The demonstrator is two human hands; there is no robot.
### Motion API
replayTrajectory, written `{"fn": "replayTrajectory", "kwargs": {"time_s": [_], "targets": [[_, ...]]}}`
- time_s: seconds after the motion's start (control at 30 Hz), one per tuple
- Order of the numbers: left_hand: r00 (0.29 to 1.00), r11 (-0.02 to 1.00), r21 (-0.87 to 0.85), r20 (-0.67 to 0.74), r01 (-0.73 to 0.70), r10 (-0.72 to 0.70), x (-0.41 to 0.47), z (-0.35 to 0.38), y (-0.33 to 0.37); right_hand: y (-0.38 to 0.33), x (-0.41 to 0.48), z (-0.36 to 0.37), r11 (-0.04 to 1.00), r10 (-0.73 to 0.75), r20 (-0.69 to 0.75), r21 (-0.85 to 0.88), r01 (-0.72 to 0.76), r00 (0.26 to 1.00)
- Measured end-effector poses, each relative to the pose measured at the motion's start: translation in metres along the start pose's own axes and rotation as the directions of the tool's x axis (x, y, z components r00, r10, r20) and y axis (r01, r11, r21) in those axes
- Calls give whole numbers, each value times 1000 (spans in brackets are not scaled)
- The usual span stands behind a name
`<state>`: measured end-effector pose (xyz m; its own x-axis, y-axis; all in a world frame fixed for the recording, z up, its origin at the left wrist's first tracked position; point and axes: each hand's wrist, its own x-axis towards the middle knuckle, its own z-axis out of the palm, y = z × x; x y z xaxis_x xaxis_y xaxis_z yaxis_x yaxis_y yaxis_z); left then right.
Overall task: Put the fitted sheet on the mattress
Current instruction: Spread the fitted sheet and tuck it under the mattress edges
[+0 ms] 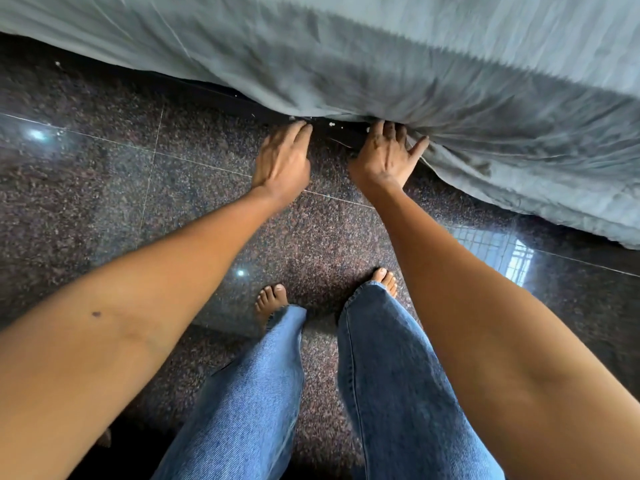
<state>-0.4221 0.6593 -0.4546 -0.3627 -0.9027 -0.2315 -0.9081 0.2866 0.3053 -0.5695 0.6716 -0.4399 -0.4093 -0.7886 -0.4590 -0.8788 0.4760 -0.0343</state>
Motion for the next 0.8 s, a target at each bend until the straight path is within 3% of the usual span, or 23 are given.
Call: {"fn": "replayTrajectory", "kwargs": {"time_s": [0.07, 0.2, 0.53, 0.7, 0.8], "targets": [[999, 999, 35, 50, 9, -10, 4, -5, -5, 0, -1, 1, 1000, -3, 10, -24, 3, 1000], [999, 986, 159, 5, -52, 52, 7, -14, -10, 4, -6, 5, 993, -58, -9, -106, 57, 998], [991, 969, 224, 112, -99, 75, 20, -15, -20, 13, -9, 12, 993, -92, -5, -81, 91, 996], [983, 968, 249, 184, -43, -4, 24, -13, -16, 12, -4, 14, 993, -113, -82, 21, 115, 990], [955, 975, 198, 257, 99, -149, 39, -13, 1, 22, -1, 17, 980, -166, -124, 92, 178, 978]]}}
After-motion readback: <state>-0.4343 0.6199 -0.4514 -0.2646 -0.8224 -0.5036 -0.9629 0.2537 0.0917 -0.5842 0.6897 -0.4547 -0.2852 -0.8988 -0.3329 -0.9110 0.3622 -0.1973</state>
